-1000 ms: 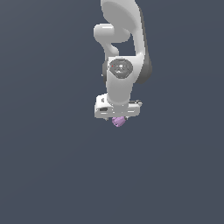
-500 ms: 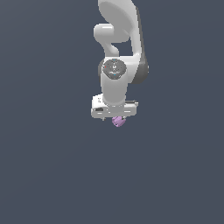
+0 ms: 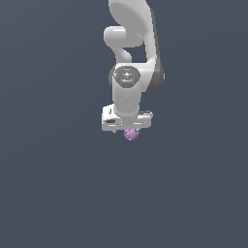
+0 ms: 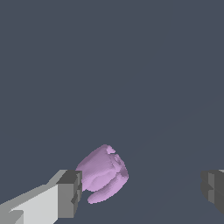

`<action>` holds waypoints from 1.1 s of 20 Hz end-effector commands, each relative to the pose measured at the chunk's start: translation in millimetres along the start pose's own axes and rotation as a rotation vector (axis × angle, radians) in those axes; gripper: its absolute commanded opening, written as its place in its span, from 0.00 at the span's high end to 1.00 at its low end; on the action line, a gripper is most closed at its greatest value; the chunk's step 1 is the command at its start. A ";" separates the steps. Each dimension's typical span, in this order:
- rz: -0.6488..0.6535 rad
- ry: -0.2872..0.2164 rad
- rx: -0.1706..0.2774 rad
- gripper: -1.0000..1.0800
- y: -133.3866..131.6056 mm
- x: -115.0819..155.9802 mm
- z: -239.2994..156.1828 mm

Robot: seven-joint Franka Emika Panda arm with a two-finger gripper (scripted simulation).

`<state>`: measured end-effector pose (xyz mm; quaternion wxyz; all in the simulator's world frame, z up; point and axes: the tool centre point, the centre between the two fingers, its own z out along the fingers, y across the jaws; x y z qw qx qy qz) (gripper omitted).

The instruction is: Pick up the object and move it to a goal position.

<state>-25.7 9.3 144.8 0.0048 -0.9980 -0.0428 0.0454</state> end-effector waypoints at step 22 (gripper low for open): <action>-0.532 0.065 -0.034 0.04 -28.2 -43.0 49.3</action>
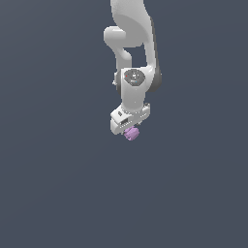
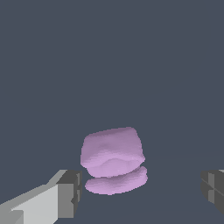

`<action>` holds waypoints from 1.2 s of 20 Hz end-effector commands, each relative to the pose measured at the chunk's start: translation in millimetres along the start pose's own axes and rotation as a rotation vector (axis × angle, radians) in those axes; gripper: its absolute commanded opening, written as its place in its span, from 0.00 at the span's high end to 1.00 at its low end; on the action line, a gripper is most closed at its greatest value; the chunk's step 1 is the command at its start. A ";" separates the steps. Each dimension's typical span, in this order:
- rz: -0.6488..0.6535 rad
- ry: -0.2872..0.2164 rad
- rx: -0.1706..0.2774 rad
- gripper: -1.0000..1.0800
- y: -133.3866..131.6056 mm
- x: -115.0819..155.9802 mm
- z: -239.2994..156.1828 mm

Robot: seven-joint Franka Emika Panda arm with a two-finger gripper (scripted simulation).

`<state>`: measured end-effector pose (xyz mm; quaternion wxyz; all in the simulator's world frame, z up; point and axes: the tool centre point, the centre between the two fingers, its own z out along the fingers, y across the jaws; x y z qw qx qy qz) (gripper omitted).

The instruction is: Pick up the object and move it to a goal position.

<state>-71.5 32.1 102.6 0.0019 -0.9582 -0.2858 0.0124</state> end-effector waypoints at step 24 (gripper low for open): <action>-0.177 0.021 -0.012 0.04 -17.9 -10.6 41.1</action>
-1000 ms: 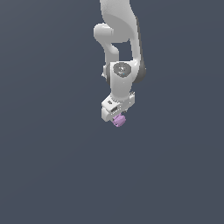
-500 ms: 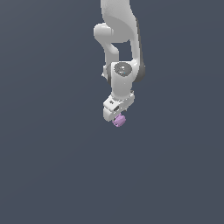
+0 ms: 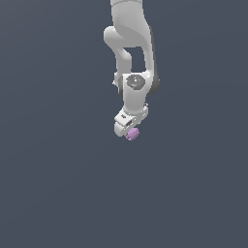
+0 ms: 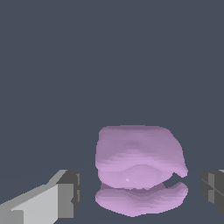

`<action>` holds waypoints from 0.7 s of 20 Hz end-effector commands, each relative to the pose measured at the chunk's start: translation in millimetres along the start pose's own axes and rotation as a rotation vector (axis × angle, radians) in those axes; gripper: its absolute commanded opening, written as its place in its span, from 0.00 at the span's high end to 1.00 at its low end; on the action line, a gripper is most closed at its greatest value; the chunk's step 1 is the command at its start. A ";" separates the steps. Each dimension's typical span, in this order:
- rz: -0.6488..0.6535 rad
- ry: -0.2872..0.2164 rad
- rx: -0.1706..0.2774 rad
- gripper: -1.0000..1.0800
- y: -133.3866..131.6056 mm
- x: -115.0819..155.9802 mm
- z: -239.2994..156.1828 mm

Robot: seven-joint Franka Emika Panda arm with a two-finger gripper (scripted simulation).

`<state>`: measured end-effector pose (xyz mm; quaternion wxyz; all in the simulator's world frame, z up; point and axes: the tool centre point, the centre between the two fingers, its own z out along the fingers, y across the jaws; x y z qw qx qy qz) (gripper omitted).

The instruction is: Pick up the object and move it to a goal position.

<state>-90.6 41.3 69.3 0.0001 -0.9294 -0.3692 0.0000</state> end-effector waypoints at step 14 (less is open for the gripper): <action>-0.003 0.000 0.000 1.00 -0.1 -0.3 29.0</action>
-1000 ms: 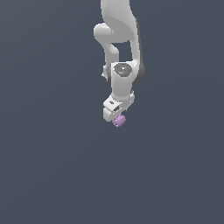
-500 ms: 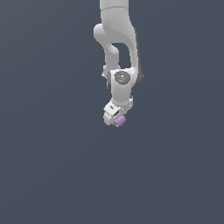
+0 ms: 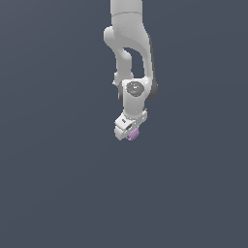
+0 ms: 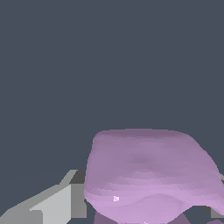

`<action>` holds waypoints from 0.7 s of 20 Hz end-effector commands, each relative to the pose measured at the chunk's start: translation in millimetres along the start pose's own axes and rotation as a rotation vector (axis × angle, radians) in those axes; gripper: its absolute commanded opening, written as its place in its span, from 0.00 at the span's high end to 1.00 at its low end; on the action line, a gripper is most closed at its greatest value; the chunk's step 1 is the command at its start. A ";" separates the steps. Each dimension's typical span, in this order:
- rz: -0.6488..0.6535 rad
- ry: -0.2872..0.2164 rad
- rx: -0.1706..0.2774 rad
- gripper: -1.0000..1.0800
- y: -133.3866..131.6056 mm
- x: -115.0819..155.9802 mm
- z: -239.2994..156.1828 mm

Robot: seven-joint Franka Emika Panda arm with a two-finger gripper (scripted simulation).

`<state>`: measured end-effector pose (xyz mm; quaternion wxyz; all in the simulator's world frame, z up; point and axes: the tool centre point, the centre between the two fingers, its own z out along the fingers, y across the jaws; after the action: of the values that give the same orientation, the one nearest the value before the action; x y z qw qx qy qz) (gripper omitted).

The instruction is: Pick up the object and move it to a goal position.

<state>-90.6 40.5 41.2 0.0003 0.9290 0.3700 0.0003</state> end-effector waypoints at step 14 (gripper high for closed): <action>0.000 0.000 0.000 1.00 15.2 -10.7 -12.2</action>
<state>-89.0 28.2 49.5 0.0002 0.9288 0.3706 0.0000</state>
